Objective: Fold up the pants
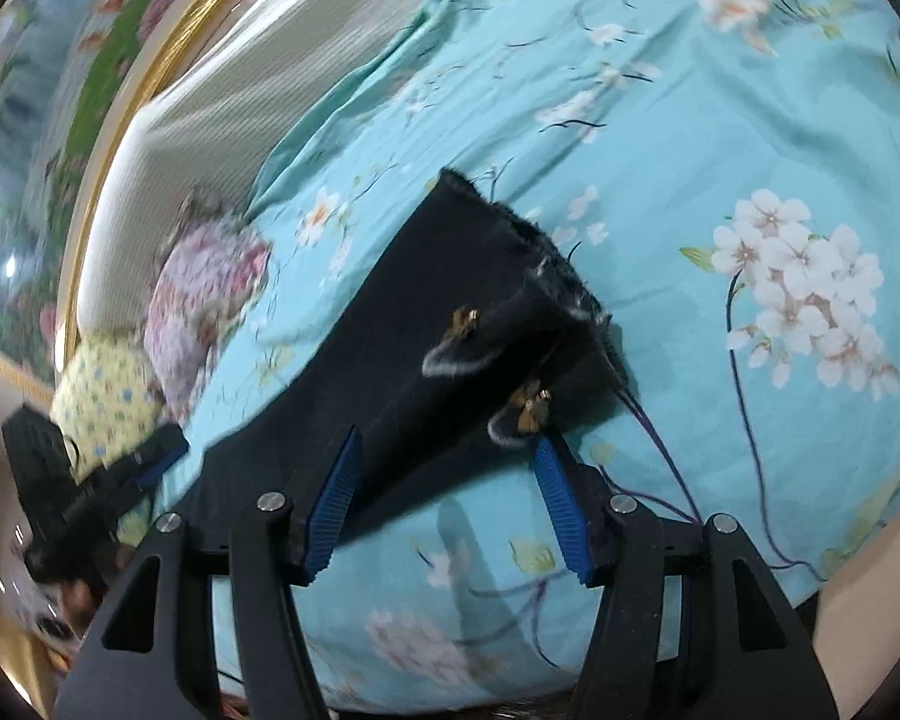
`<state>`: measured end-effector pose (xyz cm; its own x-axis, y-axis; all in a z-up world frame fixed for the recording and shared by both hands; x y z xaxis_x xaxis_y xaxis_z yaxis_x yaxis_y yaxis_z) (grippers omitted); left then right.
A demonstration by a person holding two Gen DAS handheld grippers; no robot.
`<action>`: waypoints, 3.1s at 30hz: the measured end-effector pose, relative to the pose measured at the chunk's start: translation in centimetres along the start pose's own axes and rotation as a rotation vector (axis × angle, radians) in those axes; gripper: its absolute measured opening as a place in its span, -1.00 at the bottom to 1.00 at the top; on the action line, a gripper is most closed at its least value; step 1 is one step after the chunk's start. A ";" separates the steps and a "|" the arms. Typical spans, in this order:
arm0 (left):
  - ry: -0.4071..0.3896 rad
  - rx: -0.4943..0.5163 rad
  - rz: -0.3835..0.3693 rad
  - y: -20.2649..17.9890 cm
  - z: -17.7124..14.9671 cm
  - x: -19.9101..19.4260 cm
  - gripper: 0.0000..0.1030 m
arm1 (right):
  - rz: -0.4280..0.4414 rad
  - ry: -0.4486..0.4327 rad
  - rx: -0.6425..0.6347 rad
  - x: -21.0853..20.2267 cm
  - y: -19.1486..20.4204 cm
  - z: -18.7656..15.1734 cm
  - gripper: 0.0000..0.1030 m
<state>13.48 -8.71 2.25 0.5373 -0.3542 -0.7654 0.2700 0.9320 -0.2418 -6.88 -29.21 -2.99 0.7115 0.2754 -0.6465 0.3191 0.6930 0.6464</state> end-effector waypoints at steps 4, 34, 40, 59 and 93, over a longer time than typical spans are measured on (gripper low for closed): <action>0.047 0.103 -0.011 -2.6 0.9 2.2 0.29 | 0.019 -0.023 0.037 0.7 0.0 0.9 0.15; 0.520 0.401 -0.544 -18.8 3.6 17.9 -0.68 | 0.114 -0.066 -0.036 -0.6 -4.8 2.8 -0.78; 0.425 0.398 -0.578 -18.3 4.2 14.4 -0.79 | 0.152 -0.086 -0.098 -1.7 -2.8 2.8 -0.78; 0.171 0.237 -0.572 -6.7 4.7 0.8 -0.79 | 0.430 -0.027 -0.334 -1.1 8.8 0.8 -0.77; 0.151 -0.198 -0.382 10.2 -5.5 2.9 -0.82 | 0.366 0.295 -0.528 10.2 14.2 -7.7 -0.17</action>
<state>13.44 0.16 -5.73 0.3022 -0.6741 -0.6740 0.2603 0.7386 -0.6219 0.10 -11.47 -3.55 0.4919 0.6698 -0.5562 -0.3080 0.7314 0.6084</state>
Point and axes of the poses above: each gripper's, at about its wrist camera, not at the fingertips, and x roughly the way its jaws point, y to its left, z to its top, the point moved 3 cm from there along x, roughly the way its jaws point
